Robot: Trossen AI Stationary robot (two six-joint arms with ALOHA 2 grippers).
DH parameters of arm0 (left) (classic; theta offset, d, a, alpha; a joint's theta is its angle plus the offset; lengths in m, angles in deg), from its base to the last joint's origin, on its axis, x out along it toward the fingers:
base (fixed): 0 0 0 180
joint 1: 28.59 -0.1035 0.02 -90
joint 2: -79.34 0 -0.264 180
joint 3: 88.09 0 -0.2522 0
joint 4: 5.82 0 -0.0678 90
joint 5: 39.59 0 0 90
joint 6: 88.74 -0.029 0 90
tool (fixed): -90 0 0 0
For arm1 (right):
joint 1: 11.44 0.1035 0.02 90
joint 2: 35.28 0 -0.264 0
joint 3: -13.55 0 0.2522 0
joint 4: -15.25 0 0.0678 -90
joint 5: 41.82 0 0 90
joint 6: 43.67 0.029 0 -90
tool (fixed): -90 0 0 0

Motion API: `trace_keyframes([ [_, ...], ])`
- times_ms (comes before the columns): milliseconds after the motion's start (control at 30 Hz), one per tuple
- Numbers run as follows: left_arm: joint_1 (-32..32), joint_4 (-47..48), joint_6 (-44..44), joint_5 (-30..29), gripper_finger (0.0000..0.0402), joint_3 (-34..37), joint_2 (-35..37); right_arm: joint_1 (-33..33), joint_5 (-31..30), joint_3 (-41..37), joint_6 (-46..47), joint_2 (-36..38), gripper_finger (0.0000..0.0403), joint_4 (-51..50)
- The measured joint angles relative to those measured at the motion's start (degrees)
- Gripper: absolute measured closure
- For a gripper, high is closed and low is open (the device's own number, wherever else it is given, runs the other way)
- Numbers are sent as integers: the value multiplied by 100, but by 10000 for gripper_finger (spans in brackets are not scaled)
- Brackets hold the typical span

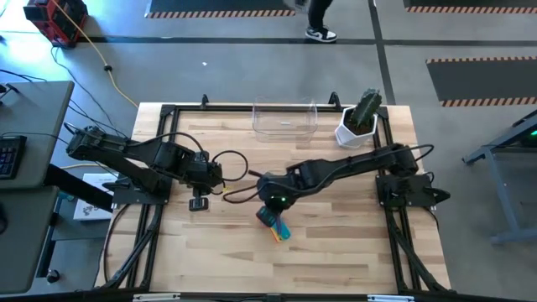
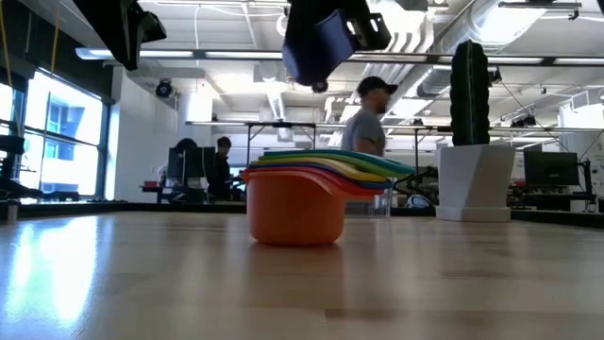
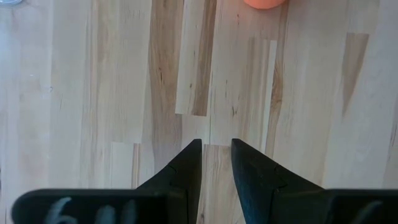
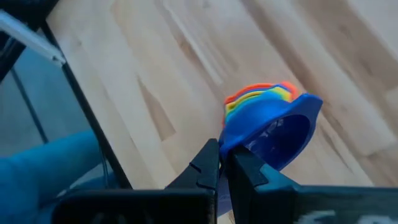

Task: Nest measuring cups in basket
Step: Stack the violet measuring cup on top of the light blue measuring cup

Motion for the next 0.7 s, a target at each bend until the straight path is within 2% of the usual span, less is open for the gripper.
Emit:
trace_keyframes([
  [367, -1, -4, 0, 0, 323, 0, 0, -4, 603, 0, -637, -574, 401, 82],
  [700, 0, -7, 0, 0, 323, 0, -2, -4, 624, 0, -1247, -837, 401, -27],
])
